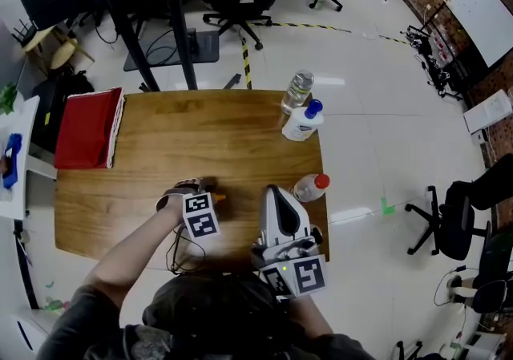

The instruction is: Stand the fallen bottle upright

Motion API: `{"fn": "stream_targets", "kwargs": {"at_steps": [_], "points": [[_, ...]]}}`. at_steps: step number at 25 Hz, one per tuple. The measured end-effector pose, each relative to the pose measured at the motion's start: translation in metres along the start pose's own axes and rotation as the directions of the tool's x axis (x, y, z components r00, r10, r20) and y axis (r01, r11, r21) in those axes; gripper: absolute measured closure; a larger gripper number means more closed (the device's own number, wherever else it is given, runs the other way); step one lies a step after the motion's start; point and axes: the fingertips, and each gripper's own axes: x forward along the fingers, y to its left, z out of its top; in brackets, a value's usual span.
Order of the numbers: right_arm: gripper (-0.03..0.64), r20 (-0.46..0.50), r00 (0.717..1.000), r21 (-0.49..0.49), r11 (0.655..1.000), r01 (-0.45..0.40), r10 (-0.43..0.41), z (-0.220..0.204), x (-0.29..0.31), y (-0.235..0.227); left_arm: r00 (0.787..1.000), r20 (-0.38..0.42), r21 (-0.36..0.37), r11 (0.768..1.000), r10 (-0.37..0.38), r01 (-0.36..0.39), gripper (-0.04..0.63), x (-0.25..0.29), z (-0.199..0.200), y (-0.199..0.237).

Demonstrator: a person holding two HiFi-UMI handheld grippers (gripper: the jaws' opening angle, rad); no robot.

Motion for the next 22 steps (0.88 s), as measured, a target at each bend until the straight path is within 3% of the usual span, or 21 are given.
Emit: {"fn": "stream_targets", "kwargs": {"at_steps": [6,12,22], "points": [[0.604,-0.003,1.000,0.008,1.000,-0.003,0.003,-0.001,0.003,-0.005,0.999,-0.027,0.033,0.999,-0.038,0.039,0.255,0.005,0.004,-0.004],[0.604,-0.004,1.000,0.017,1.000,-0.001,0.001,-0.004,0.003,-0.006,0.991,-0.073,0.070,0.991,-0.109,0.114,0.366,0.008,0.006,-0.017],[0.604,-0.004,1.000,0.032,0.999,0.008,-0.008,-0.005,0.000,-0.006,0.985,-0.112,0.131,0.981,-0.129,0.143,0.403,0.009,0.005,-0.024]]}}
